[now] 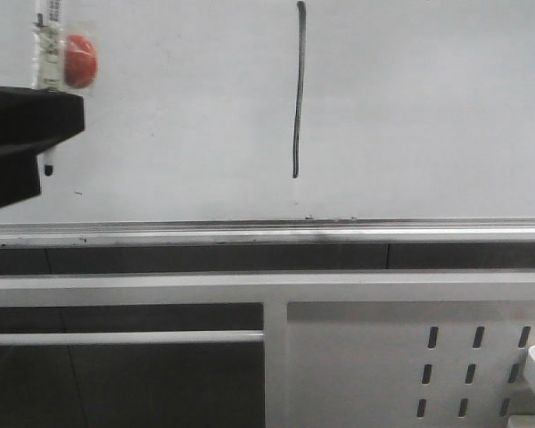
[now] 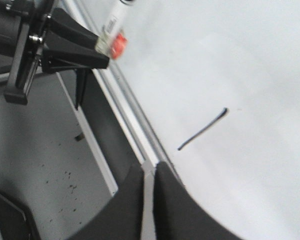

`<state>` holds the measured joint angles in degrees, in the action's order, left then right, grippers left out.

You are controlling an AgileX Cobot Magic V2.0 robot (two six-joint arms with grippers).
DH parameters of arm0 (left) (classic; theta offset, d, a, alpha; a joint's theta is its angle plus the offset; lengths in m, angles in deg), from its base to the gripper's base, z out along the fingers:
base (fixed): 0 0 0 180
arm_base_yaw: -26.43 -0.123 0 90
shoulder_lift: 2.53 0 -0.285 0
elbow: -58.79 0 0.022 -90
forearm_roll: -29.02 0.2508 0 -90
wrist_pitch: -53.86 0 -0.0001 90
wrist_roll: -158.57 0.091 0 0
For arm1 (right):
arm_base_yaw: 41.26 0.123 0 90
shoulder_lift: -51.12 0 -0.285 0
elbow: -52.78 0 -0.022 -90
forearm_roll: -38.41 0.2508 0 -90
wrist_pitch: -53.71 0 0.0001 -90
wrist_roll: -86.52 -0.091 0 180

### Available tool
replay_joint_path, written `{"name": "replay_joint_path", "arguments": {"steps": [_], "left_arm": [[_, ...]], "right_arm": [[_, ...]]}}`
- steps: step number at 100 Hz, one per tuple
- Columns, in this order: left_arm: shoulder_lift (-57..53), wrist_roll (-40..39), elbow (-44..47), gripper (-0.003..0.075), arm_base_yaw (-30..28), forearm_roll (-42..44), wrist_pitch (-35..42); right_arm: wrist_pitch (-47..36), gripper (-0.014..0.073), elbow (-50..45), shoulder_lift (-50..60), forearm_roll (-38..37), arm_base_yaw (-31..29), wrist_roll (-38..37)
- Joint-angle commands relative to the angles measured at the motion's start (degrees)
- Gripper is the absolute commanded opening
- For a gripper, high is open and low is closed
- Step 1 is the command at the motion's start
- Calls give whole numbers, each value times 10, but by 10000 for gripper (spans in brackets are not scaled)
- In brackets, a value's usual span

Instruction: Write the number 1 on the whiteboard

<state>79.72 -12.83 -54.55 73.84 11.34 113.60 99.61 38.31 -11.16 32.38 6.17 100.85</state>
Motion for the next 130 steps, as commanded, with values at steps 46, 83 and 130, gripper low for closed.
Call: {"name": "replay_joint_path", "arguments": {"steps": [46,83,130], "left_arm": [[103,-61,-22,-20,55,-173,183],[128,-60,-78,-20,75,-175,183],[159,-60,-118,-20,64,-198,183]], "right_arm": [[-53,-69,0,48,-27,-1,-11],[-53,-69,0,48,-30,-1,-11],[-48,-69,0,48,-30,-1,-11]]}}
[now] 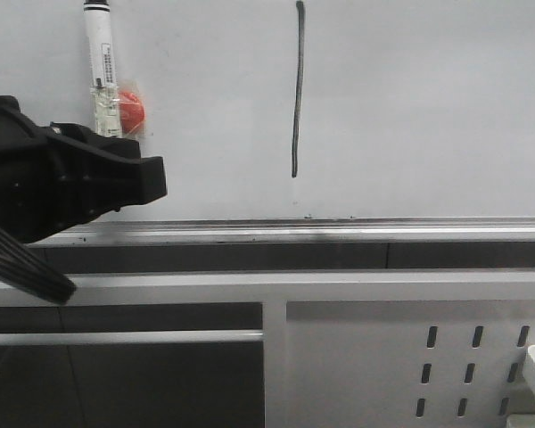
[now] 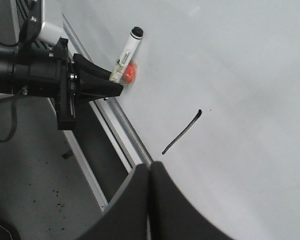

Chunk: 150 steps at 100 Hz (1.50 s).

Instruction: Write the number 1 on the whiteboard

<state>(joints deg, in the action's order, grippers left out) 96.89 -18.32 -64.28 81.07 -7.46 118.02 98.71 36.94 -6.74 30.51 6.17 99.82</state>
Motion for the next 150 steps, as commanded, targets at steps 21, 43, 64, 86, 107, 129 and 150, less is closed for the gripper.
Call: {"name": "replay_joint_path", "arguments": {"steps": [21,43,64,86,107,129,150], "left_arm": [[-18,-5,-13,-20,-2,1,139],[-69,50,0,-20,18,-24,139],[-79,56,1,-20,17,-61,139],[-79,56,1,-20,15,-80,139],[-79,56,1,-19,5,-73,139],[-79,56,1,181,5,-16,139],[-79,56,1,309,5,-19,139]], "right_arm": [[-39,-69,13,4,-11,-1,-1],[-33,-69,13,4,-11,-1,-1],[-40,-69,13,4,-11,-1,-1],[-41,-69,13,4,-11,-1,-1],[-41,-69,13,4,-11,-1,-1],[-37,-69,13,4,-11,-1,-1],[-35,-69,13,4,-11,-1,-1]]}}
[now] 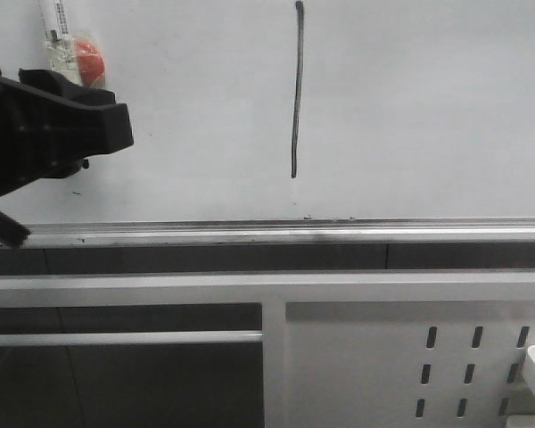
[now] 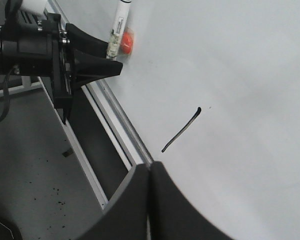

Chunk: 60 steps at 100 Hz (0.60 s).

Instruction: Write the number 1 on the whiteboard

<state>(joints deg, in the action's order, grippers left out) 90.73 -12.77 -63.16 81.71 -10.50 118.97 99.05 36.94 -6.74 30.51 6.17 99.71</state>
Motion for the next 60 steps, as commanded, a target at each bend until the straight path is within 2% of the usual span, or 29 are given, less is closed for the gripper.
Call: {"name": "replay_joint_path", "arguments": {"steps": [1,21,49,56,60], "left_arm": [[-17,0,-10,309,-2,12,129],[-25,0,6,309,-1,13,129],[-113,0,57,293,6,40,129],[-140,0,73,232,6,59,129],[-157,10,85,160,6,69,129]], "right_arm": [[-38,-69,13,4,-11,-1,1],[-37,-69,13,4,-11,-1,1],[-43,-69,11,7,-11,-1,2],[-54,-69,3,16,-11,-1,2],[-67,-69,-5,26,-11,-1,2]]}}
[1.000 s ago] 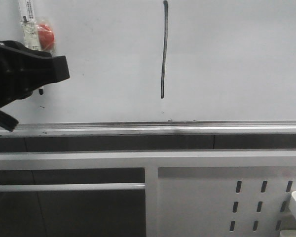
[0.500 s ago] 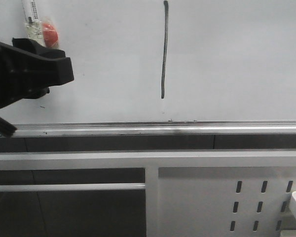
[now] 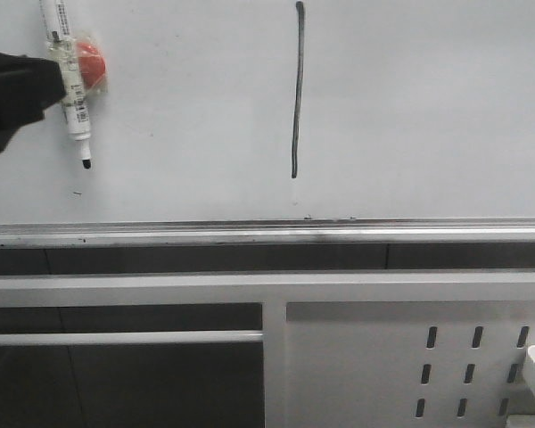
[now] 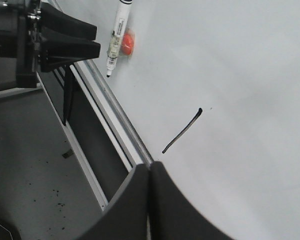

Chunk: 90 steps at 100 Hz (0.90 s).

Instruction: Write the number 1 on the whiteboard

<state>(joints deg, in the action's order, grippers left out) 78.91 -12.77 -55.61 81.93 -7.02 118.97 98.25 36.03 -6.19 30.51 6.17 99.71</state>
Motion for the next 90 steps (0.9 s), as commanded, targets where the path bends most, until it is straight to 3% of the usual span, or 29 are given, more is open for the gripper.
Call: {"name": "replay_joint_path", "arguments": {"steps": [1,9,30,50,75,90], "left_arm": [[-42,19,12,133,4,39,129],[-77,66,39,-22,4,65,126],[-151,92,72,-20,4,43,11],[-170,165,72,-20,4,46,-46],[-173,236,53,-20,4,49,-70],[-197,290,7,-20,4,30,-141]], "right_arm": [[-59,-69,2,23,-11,-1,2],[-106,-69,-26,61,-11,-1,2],[-262,-69,-172,199,-9,-1,2],[-364,-69,-361,303,119,-1,2],[-568,-69,-556,327,119,-1,2],[-576,-69,-587,327,119,-1,2]]}}
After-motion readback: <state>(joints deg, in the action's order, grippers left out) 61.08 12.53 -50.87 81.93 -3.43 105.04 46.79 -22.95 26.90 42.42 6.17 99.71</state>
